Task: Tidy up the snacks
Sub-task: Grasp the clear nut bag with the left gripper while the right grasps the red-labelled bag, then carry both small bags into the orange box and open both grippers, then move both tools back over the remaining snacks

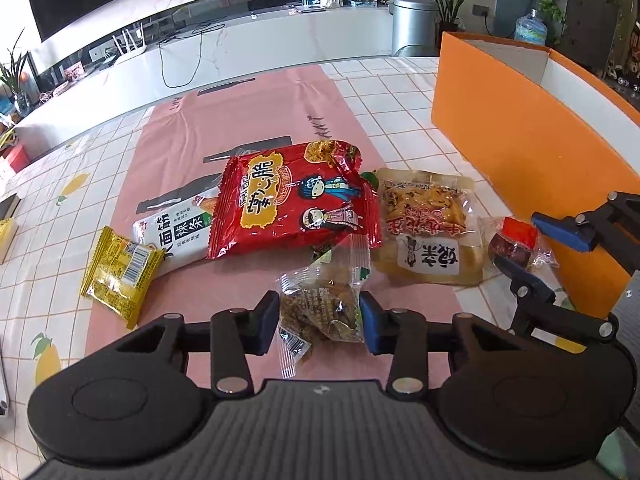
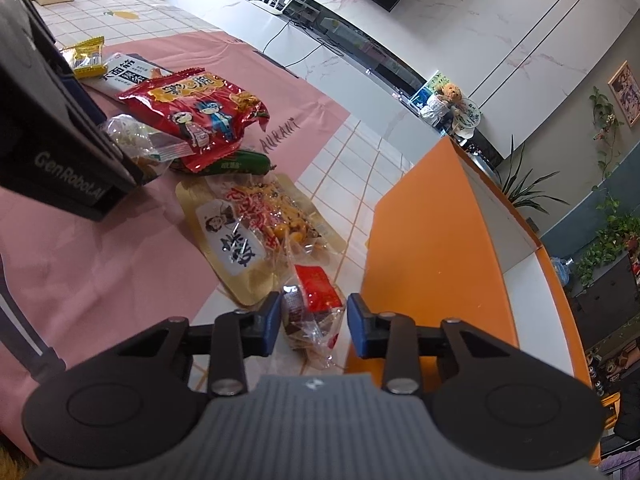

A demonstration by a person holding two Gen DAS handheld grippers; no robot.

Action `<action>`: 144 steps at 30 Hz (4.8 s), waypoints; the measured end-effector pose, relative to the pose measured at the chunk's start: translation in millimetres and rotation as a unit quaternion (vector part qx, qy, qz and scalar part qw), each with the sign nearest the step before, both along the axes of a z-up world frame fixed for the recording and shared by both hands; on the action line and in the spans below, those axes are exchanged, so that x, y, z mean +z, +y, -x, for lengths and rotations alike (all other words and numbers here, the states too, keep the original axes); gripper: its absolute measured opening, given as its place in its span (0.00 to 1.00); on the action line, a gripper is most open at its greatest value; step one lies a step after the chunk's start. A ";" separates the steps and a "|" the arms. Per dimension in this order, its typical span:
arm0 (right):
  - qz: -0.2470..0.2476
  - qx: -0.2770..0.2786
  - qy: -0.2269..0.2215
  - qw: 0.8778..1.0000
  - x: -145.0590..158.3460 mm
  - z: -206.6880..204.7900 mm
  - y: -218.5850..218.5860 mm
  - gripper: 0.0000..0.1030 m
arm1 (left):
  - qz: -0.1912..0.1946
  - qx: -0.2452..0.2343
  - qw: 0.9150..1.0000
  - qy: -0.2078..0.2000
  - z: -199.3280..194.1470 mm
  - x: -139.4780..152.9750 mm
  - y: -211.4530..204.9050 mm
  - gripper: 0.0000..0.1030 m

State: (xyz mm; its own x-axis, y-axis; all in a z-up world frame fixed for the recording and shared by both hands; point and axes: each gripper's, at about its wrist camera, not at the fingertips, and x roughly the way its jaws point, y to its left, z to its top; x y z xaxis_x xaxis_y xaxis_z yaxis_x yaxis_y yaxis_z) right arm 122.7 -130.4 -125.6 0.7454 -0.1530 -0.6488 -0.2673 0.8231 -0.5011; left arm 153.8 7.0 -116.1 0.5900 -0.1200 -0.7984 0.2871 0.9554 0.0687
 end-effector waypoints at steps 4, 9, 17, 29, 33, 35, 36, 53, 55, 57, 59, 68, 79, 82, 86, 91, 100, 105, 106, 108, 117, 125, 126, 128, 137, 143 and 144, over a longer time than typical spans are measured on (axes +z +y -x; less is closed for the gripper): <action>-0.007 0.005 -0.007 1.000 9.6 7.0 -0.1 0.28 | 0.002 0.000 1.000 -0.008 10.1 12.2 2.5 0.43; -0.034 0.007 -0.014 0.999 30.6 20.9 -1.1 0.26 | 0.001 0.006 1.000 -0.018 26.8 31.5 5.9 0.41; -0.084 0.012 -0.040 0.996 67.8 53.0 -9.3 0.22 | 0.032 0.036 0.998 -0.046 53.1 67.2 14.1 0.40; -0.207 0.013 -0.077 0.975 145.5 77.6 -57.0 0.19 | 0.072 0.006 0.993 -0.093 66.5 125.6 -22.1 0.40; -0.236 0.005 -0.076 0.969 163.5 74.4 -85.5 0.19 | 0.082 -0.023 0.992 -0.094 59.8 140.1 -47.1 0.40; -0.243 0.001 -0.071 0.967 171.8 69.0 -101.0 0.19 | 0.082 -0.035 0.992 -0.093 52.4 146.3 -61.9 0.40; -0.244 -0.002 -0.069 0.967 175.5 66.0 -108.2 0.19 | 0.080 -0.039 0.992 -0.093 48.0 148.0 -69.5 0.40; -0.228 -0.043 0.019 0.972 153.8 -1.2 -216.8 0.19 | 0.052 -0.140 0.989 -0.018 -21.6 116.1 -191.8 0.40; -0.232 -0.046 0.040 0.971 144.3 -13.1 -225.6 0.19 | 0.046 -0.148 0.988 -0.004 -30.6 108.5 -200.4 0.40; -0.237 -0.048 0.058 0.969 134.6 -24.5 -231.7 0.19 | 0.034 -0.159 0.987 0.008 -38.5 100.3 -208.4 0.40; -0.239 -0.045 0.077 0.967 124.5 -38.4 -236.2 0.19 | 0.020 -0.168 0.985 0.019 -47.7 91.4 -216.5 0.40; -0.254 -0.031 0.177 0.950 92.4 -91.3 -252.1 0.20 | -0.054 -0.225 0.969 0.091 -88.6 60.4 -242.4 0.40; -0.232 -0.016 0.231 0.945 59.7 -116.7 -239.0 0.20 | -0.130 -0.262 0.947 0.131 -108.2 29.3 -260.1 0.40; -0.227 -0.015 0.239 0.944 53.9 -117.9 -239.2 0.21 | -0.129 -0.261 0.947 0.138 -110.3 24.6 -258.6 0.40; -0.243 -0.021 0.252 0.936 46.1 -124.7 -241.6 0.23 | -0.126 -0.258 0.947 0.143 -111.7 20.2 -256.1 0.41; -0.244 -0.023 0.257 0.935 40.7 -125.6 -240.3 0.26 | -0.120 -0.258 0.948 0.140 -108.5 18.2 -254.3 0.41; -0.238 -0.030 0.255 0.937 51.4 -125.3 -239.9 0.45 | -0.107 -0.255 0.954 0.112 -104.4 39.8 -248.0 0.54; -0.245 -0.042 0.243 0.938 70.0 -116.6 -241.0 0.48 | -0.092 -0.252 0.959 0.090 -89.1 65.4 -235.7 0.57; -0.246 -0.045 0.240 0.938 74.5 -114.0 -240.6 0.49 | -0.091 -0.251 0.960 0.085 -85.2 70.5 -232.8 0.57; -0.246 -0.051 0.234 0.939 84.6 -107.2 -237.8 0.49 | -0.088 -0.246 0.962 0.075 -76.1 82.3 -224.9 0.57; -0.258 -0.065 0.173 0.948 128.8 -53.9 -207.9 0.49 | -0.041 -0.186 0.981 0.019 -31.6 127.0 -165.4 0.58; -0.270 -0.053 0.115 0.954 160.1 -11.6 -162.1 0.49 | -0.005 -0.104 0.994 -0.013 1.9 145.6 -104.7 0.58; -0.271 -0.052 0.108 0.955 161.8 -8.5 -156.5 0.49 | 0.001 -0.093 0.996 -0.017 6.0 146.5 -95.3 0.58; -0.276 -0.049 0.093 0.955 165.0 0.0 -145.4 0.49 | 0.009 -0.076 0.997 -0.026 15.0 148.5 -79.5 0.58; -0.293 -0.041 0.006 0.955 159.0 46.7 -89.1 0.49 | 0.044 -0.003 0.997 -0.068 54.4 139.9 -20.5 0.58; -0.317 -0.041 -0.035 0.947 149.7 67.0 -60.6 0.49 | 0.065 0.040 0.993 -0.086 70.9 127.2 17.7 0.58; -0.318 -0.038 -0.041 0.946 147.8 69.7 -56.0 0.49 | 0.069 0.048 0.993 -0.084 72.5 123.9 23.6 0.58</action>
